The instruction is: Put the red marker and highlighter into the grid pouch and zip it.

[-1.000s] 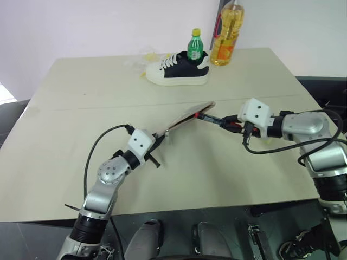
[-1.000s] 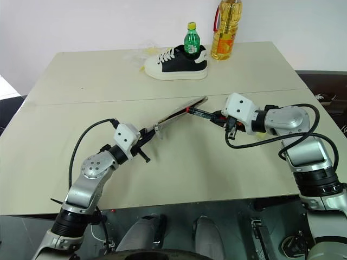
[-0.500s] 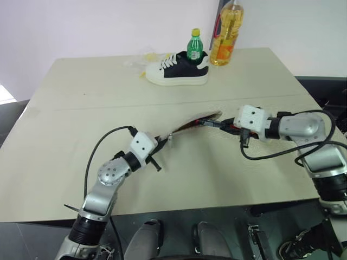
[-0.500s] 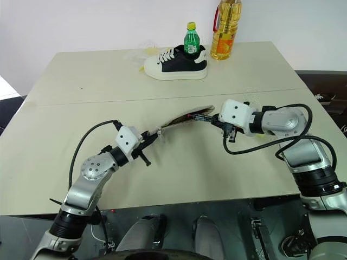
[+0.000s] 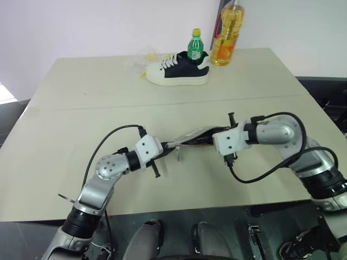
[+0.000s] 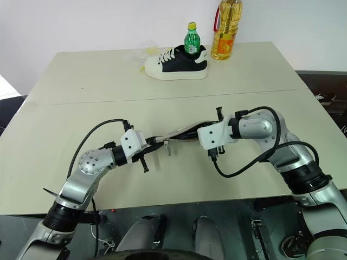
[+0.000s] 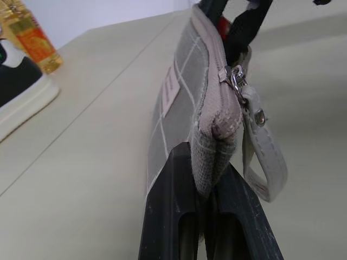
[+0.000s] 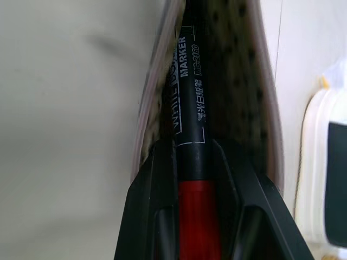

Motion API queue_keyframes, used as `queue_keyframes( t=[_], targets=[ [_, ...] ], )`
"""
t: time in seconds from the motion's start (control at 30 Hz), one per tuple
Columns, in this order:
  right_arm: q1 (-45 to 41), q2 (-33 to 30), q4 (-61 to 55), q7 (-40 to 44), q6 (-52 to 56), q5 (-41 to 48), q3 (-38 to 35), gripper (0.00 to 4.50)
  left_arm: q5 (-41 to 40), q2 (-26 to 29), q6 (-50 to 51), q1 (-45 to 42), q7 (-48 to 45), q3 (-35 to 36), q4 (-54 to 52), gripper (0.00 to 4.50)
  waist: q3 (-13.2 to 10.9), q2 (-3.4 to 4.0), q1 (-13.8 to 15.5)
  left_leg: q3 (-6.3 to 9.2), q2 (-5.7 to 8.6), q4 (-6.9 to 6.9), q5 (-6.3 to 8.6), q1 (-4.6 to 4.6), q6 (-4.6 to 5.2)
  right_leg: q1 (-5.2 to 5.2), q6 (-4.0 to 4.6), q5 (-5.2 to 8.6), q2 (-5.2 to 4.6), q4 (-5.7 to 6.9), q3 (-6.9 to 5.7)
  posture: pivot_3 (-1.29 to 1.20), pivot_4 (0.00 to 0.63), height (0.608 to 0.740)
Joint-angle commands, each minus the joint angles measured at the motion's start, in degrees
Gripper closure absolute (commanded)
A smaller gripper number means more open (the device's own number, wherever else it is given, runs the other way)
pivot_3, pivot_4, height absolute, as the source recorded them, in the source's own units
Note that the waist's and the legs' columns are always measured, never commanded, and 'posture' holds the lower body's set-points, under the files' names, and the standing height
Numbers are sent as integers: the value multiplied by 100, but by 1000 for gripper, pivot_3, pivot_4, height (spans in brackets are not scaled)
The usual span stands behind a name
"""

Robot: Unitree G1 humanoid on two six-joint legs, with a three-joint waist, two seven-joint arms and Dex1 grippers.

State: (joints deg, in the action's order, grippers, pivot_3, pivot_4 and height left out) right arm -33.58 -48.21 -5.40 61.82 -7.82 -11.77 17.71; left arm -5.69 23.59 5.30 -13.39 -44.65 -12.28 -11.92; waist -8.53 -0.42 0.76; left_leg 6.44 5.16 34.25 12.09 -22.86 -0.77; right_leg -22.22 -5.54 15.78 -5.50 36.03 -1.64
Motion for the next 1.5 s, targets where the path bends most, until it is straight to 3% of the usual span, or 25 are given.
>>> queue_keyframes(
  t=[0.03, 0.1, 0.37, 0.43, 0.57, 0.8, 1.07, 1.17, 1.3, 1.37, 1.5],
  targets=[
    [-154, 19, -46, -90, -57, 88, -242, 2137, -92, -12, -117, -70, -16, 21, -88, 4500, 0, 0, -2, 0, 0, 0, 0, 0, 0, 0, 0, 0, 0, 0, 0, 0, 150, 738],
    [-106, 9, -235, 39, 600, 692, -649, 1166, -40, -36, -114, -37, 48, 27, -56, 4500, 0, 0, -2, 0, 0, 0, 0, 0, 0, 0, 0, 0, 0, 0, 0, 0, 150, 738],
    [316, -275, -475, 150, 3792, 2970, -2608, 1166, 383, -377, -255, 11, 663, -114, 341, 4500, 2, -4, 48, 5, 1, 6, 1, 0, 2, 9, 1, 0, -3, -1, 0, 0, 150, 738],
    [488, -318, -219, -172, 3978, 2849, -2772, 1166, 545, -498, -326, -34, 860, -149, 473, 4500, 6, -7, 65, 3, 1, 9, 1, 2, 2, 12, 2, 0, -4, -2, 0, 0, 150, 738],
    [556, -74, 1069, -1346, 5044, 2705, -3196, 20, 725, -837, -373, -162, 1225, -239, 665, 4500, 6, -6, 121, -3, 0, 14, 2, 24, 2, 34, 7, 0, -4, -1, 3, 0, 150, 738],
    [329, 652, 1910, -3557, 5725, 2232, -3575, 20, 956, -1099, -458, -258, 1436, -449, 867, 4500, 10, 4, 132, -11, 0, 6, 1, 24, 2, 25, 4, -1, -4, 3, 8, 0, 150, 738],
    [-113, 1475, 2334, -5043, 6417, 2160, -3899, 20, 985, -1178, -510, -385, 1513, -458, 986, 4500, 11, 5, 137, -11, 1, 7, 0, 25, 2, 27, 3, -2, -1, 6, 9, 0, 150, 738],
    [-253, 1567, 2492, -5247, 6582, 2266, -4114, 787, 959, -1167, -512, -397, 1503, -424, 971, 4500, 11, 5, 137, -12, 2, 7, 0, 25, 3, 28, 3, -2, 0, 6, 9, 0, 150, 738],
    [-443, 1492, 2707, -5336, 6538, 2281, -4150, 2864, 918, -1139, -517, -364, 1510, -363, 930, 4500, 11, 5, 126, -11, 2, 6, 0, 26, 3, 29, 3, -2, 1, 7, 8, 0, 150, 738],
    [-477, 1396, 2607, -5129, 6444, 2291, -3985, 3680, 900, -1126, -511, -327, 1530, -323, 897, 4500, 10, 6, 120, -11, 1, 6, 0, 26, 4, 29, 3, -2, 2, 7, 8, 0, 150, 738],
    [-20, 669, 1577, -3640, 5035, 1847, -2559, 3656, 789, -1079, -474, -281, 1543, -169, 835, 4500, 7, 15, 68, -13, 2, 3, 0, 26, 5, 26, 2, -2, 3, 7, 7, 0, 150, 738]
  ],
)
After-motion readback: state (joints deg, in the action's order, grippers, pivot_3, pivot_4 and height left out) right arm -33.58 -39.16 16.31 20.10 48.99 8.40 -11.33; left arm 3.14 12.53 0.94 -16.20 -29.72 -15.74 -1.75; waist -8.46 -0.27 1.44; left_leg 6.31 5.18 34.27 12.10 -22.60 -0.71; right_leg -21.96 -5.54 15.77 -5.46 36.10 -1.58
